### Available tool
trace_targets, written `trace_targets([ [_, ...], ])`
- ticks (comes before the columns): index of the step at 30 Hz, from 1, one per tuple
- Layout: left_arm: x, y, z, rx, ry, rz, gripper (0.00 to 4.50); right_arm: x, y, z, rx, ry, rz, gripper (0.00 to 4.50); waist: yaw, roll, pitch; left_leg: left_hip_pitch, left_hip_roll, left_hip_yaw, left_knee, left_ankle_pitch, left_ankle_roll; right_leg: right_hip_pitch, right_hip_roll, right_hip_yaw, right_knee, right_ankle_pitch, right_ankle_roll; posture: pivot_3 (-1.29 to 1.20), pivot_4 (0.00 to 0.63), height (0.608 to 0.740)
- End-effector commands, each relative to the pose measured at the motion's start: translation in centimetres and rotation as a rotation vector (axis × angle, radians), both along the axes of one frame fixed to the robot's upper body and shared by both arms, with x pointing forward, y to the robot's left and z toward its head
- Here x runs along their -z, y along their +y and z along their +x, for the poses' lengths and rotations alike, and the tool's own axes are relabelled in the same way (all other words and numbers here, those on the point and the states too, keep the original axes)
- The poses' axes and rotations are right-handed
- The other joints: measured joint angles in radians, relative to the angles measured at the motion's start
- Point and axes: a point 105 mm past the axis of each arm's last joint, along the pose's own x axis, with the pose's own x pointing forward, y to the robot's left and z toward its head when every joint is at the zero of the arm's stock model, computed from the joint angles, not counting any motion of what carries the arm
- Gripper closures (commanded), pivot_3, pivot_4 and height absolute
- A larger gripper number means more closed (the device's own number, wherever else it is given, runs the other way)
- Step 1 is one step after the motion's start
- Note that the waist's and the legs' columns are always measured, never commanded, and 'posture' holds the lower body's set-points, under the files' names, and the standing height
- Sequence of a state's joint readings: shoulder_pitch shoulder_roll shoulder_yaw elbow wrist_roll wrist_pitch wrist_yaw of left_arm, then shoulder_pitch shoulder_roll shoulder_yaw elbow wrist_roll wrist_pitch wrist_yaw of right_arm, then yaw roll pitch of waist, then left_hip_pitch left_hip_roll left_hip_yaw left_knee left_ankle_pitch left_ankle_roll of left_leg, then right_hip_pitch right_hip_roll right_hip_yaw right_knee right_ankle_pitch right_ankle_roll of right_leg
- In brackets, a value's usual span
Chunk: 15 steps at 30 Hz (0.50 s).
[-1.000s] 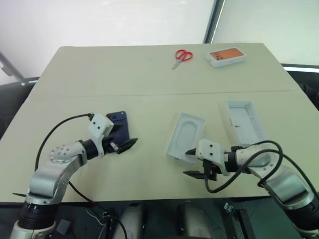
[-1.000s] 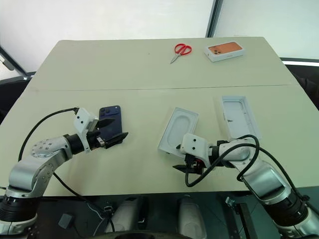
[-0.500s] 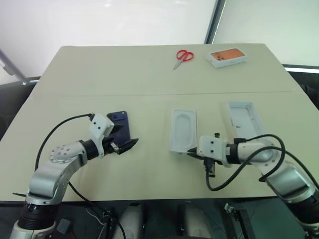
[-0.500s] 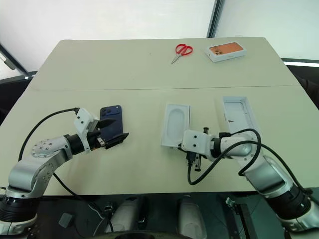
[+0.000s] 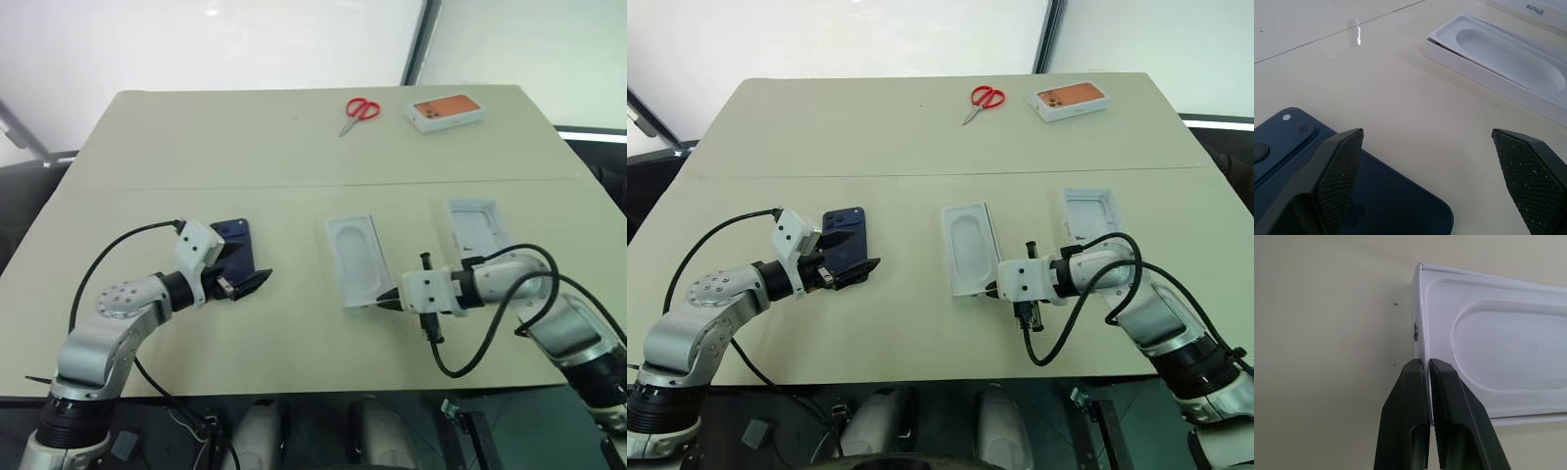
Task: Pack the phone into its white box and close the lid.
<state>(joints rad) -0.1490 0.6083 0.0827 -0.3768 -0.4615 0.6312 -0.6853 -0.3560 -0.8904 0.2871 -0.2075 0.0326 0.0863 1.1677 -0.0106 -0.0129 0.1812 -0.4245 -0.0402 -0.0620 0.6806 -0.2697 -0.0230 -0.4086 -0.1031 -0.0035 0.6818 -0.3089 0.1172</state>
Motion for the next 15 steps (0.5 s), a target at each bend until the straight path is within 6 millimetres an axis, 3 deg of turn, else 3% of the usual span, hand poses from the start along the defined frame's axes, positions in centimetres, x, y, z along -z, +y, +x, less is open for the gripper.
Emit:
trace_targets([
  [1, -0.8, 0.1, -0.3, -0.001, -0.035, 0.008, 0.09, -0.8, 0.7, 0.2, -0.012, -0.028, 0.036, 4.48, 0.000, 0.000, 0.000, 0.000, 0.000, 0.000, 0.000, 0.000, 0.000, 0.000, 0.000, 0.000, 0.000, 0.000, 0.000, 0.00, 0.150, 0.697],
  [7, -0.8, 0.2, -0.3, -0.002, -0.032, 0.007, 0.09, -1.1, 1.6, -0.5, -0.008, 0.027, 0.095, 4.48, 0.000, 0.000, 0.000, 0.000, 0.000, 0.000, 0.000, 0.000, 0.000, 0.000, 0.000, 0.000, 0.000, 0.000, 0.000, 0.00, 0.150, 0.697],
  [10, -0.7, 0.1, -0.2, -0.001, -0.032, 0.006, 0.09, -1.7, 2.2, -0.8, 0.012, 0.062, 0.131, 3.40, 0.001, 0.000, 0.000, 0.000, 0.000, 0.000, 0.000, 0.000, 0.000, 0.000, 0.000, 0.000, 0.000, 0.000, 0.000, 0.00, 0.150, 0.697],
  [15, -0.8, 0.2, -0.2, -0.006, -0.032, 0.003, 0.09, -2.6, 2.5, -0.9, 0.049, 0.043, 0.173, 0.84, 0.001, 0.000, 0.000, 0.000, 0.000, 0.000, 0.000, 0.000, 0.000, 0.000, -0.001, 0.000, 0.000, 0.000, 0.000, 0.00, 0.150, 0.697],
])
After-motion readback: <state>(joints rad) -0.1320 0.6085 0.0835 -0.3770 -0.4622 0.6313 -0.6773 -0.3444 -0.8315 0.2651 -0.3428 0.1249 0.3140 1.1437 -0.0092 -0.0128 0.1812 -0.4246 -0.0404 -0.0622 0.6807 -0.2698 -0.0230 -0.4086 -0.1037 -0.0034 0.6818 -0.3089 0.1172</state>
